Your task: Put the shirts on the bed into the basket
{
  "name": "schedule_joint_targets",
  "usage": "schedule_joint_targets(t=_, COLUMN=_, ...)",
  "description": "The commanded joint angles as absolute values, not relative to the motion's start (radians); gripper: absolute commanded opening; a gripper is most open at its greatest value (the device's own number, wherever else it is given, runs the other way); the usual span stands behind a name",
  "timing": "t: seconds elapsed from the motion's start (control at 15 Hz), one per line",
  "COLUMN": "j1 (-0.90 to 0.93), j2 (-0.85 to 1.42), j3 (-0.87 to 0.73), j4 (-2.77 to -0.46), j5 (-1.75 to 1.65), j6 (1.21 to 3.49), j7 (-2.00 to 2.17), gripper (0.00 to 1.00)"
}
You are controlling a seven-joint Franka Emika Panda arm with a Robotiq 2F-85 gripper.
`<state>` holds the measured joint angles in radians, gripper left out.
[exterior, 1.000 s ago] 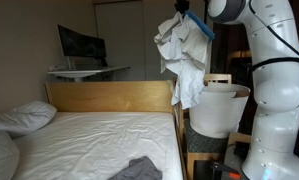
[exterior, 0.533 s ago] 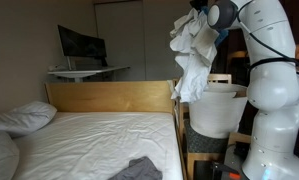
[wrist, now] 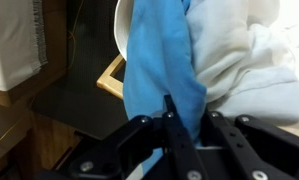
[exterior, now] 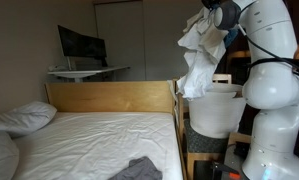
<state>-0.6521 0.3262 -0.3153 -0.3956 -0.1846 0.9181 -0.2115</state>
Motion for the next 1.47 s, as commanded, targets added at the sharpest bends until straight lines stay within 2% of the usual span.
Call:
schedule_joint_targets(t=0.0, j1=-0.679, j2=0.363, j3=-0.302, j4=-0.332, j5=-0.161, j6=0.896, j7=-0.214, gripper=0.20)
schedule_joint_targets(t=0.2, j1=-0.672, j2=0.364, j3=-0.293, j4=-0.330, j5=-0.150, j6=0.905, j7=-0.204, gripper=0.20)
schedule_joint_targets(t=0.27, j1=-0.672, j2=0.364, j3=-0.291, j4=-0.329, j5=-0.149, j6=0.905, j7=-0.202, gripper=0.09)
schedule_joint_targets(t=0.4, j1=-0.670, j2=0.383, j3=-0.287, j4=-0.314, j5=-0.147, j6=0.901, j7=-0.167, gripper=0.09)
schedule_joint_targets(t=0.47, j1=-0.656, j2=0.352, j3=-0.287, j4=-0.386, j5=-0.153, j6=0.943, j7=-0.135, gripper=0.09)
schedule_joint_targets(t=1.4, j1=-0.887, j2=0.415, j3=-0.299, j4=-0.365, j5=-0.094, j6=1.168, j7=0.315, gripper=0.09)
